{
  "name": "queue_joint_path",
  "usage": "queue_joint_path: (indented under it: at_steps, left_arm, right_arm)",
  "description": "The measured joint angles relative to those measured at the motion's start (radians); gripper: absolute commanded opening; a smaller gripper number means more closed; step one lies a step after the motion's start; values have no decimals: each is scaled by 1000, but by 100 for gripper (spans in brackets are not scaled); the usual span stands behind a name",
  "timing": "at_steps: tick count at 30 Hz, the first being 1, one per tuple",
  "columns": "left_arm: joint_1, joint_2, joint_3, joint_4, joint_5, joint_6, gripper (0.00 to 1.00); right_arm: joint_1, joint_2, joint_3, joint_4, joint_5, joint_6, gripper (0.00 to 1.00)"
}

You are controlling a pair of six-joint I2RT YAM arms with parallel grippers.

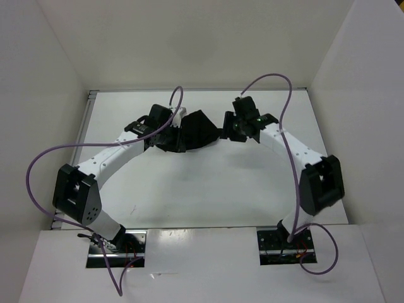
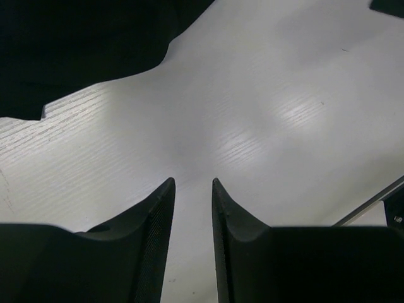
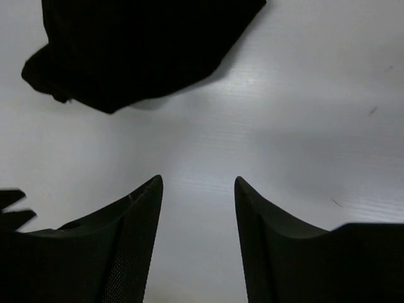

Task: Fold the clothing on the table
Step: Move the skirt to the center of the board

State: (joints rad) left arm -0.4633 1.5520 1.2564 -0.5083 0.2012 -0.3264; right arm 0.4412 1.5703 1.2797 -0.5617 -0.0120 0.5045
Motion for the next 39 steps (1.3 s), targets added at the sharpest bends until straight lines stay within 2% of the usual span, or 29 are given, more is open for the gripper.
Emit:
queue_joint_path:
  at_steps: [6, 11, 18, 24, 26, 27, 28, 34, 39]
  left_arm:
    - [0, 0, -7, 3, -16, -19, 37]
    - [0, 0, -36, 5, -22, -22, 37]
    - [2, -1, -47, 4, -22, -22, 37]
    - [5, -2, -50, 4, -22, -22, 37]
    - [7, -2, -50, 5, -22, -22, 37]
    - [8, -2, -51, 6, -21, -22, 37]
    - [9, -2, -53, 7, -21, -22, 37]
    - [10, -2, -60, 10, -20, -27, 37]
    - [28, -2, -61, 14, -17, -45, 37]
  right_arm:
    - [-6, 265, 216, 53, -4, 94, 51]
    - [-13, 407, 292, 71, -5, 169, 50]
    - [-14, 509, 314, 76, 12, 233, 50]
    - [-14, 543, 319, 108, 25, 269, 46]
    - [-14, 553, 325, 116, 31, 274, 32]
    - [-14, 558, 327, 125, 33, 277, 20]
    - [-14, 566, 333, 132, 34, 280, 0]
    - [-4, 579, 346, 152, 37, 243, 0]
    - [53, 505, 444, 113, -20, 74, 0]
